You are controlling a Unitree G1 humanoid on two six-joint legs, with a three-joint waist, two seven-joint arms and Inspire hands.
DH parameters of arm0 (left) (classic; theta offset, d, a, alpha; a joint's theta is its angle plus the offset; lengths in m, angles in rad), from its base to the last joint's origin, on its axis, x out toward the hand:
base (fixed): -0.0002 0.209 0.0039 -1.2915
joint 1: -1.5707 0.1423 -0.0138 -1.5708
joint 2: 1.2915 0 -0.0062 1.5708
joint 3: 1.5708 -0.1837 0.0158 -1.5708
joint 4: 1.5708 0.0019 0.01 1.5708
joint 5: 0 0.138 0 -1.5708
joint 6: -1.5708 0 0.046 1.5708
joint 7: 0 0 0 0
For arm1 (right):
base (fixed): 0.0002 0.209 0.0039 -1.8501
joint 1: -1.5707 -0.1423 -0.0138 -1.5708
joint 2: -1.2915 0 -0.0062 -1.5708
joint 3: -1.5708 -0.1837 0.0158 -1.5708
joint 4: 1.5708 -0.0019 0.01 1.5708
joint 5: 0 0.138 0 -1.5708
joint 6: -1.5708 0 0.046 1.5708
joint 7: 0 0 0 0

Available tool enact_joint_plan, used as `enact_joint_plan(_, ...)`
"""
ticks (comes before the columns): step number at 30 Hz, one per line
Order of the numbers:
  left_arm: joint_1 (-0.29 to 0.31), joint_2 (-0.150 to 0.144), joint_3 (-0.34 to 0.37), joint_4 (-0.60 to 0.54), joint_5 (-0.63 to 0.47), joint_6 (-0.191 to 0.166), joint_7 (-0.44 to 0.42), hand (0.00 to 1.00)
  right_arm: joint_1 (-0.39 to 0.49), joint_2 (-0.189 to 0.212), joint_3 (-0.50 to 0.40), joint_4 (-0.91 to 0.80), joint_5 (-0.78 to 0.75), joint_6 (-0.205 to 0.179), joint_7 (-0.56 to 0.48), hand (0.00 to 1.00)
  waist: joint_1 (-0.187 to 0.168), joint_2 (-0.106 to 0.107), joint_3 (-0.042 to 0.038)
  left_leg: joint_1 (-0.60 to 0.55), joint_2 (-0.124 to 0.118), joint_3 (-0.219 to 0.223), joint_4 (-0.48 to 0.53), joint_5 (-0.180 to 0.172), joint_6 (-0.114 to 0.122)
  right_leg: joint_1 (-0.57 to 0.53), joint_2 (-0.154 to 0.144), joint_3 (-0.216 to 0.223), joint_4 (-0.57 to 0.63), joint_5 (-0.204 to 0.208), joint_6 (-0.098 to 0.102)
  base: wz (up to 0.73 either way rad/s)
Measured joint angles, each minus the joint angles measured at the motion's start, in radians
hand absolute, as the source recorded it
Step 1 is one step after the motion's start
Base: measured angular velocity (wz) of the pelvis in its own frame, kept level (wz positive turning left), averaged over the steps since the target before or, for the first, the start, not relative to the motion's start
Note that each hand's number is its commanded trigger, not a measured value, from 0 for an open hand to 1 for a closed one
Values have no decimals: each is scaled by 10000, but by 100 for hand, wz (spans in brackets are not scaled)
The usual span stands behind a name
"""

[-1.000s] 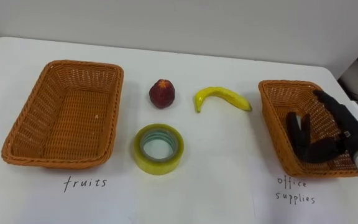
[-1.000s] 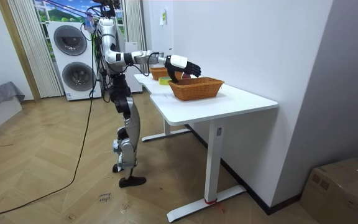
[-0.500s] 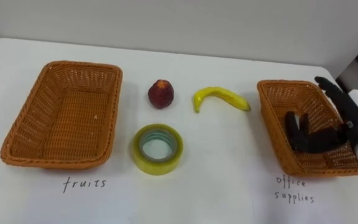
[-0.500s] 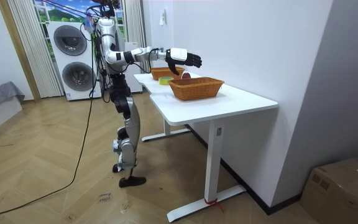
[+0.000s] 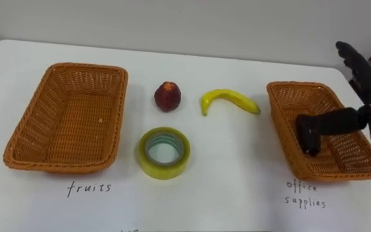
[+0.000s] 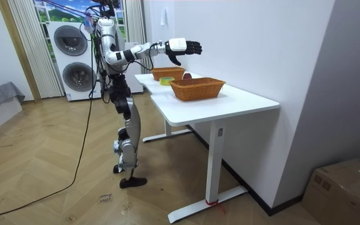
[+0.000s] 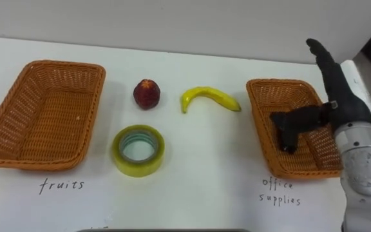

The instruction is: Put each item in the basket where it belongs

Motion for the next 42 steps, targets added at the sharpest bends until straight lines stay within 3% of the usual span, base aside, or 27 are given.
enact_joint_plan(7, -61, -23, -395, -7, 2, -48, 15, 0, -491, -5, 83, 0, 262, -57, -206, 0, 37, 141, -17, 11, 10, -5, -14, 0, 0, 1, 7, -25, 25, 0, 0, 0)
enact_joint_plan(16, -288, -41, -608, 3, 35, -68, -19, 0, -524, 10, 1409, -3, 524, -119, 255, 0, 401, 144, -71, 40, 25, 94, -4, 4, -6, 31, 12, -14, 52, 10, -11, 0)
enact_joint_plan(21, -283, -38, -773, 16, 51, -12, -13, 0, -526, 111, 1841, 1, 1065, -108, 470, 0, 661, 56, -32, 0, 24, 13, 12, 4, -6, 31, 0, -77, 40, 13, -14, 2)
enact_joint_plan(30, -339, -203, -933, 14, 42, 63, -10, 0, -790, 459, 2445, 156, 1629, -105, 609, 0, 1006, 181, 89, -27, 17, -34, -1, 1, -4, 8, 1, -94, 27, 13, -13, 1)
enact_joint_plan(38, -386, -223, -1220, 10, 8, 108, -27, 0, -939, 485, 2797, 225, 1774, -105, 578, 0, 1073, 192, 74, -27, 18, -52, 1, 3, -4, 10, 1, -130, 31, 13, -13, 0)
enact_joint_plan(42, -392, -219, -1346, 10, 75, 246, -97, 0, -1156, 498, 2850, 226, 1849, -105, 577, 0, 1103, 181, 21, -19, 16, -63, 9, 5, -4, 18, 1, -127, 34, 13, -13, 0)
